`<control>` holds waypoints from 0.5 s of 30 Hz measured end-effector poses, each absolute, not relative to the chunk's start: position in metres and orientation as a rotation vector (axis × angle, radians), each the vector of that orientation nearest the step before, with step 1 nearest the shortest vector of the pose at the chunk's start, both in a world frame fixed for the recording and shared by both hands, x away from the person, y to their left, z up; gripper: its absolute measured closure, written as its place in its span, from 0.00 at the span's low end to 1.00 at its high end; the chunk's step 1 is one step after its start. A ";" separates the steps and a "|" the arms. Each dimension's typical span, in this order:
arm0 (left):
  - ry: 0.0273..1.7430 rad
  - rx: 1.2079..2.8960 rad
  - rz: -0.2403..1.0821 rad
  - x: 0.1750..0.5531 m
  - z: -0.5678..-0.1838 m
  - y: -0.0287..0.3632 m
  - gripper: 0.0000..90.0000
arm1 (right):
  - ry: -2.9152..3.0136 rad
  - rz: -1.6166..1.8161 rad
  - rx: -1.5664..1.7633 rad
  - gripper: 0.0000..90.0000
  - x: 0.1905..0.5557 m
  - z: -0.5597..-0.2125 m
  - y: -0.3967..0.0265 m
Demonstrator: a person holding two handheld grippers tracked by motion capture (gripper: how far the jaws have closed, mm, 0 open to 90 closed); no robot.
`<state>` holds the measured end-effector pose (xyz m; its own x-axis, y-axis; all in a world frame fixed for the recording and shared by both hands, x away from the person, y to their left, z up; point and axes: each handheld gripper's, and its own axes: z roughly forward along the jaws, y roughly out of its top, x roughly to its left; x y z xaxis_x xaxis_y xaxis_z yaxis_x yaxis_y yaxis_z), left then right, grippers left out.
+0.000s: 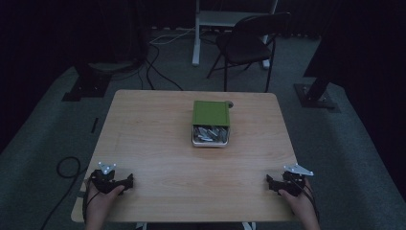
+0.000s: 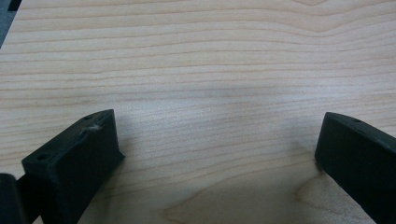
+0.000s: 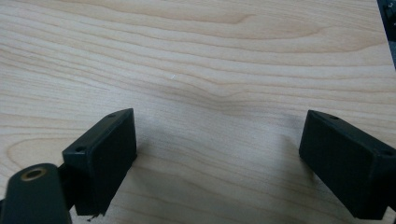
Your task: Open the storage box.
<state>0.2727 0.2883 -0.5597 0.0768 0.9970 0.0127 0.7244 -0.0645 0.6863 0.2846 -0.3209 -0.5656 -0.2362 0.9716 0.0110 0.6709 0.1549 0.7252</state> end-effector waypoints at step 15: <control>1.581 1.928 0.662 0.274 -0.560 0.279 0.01 | 1.975 0.859 1.557 0.12 0.285 -0.566 -0.321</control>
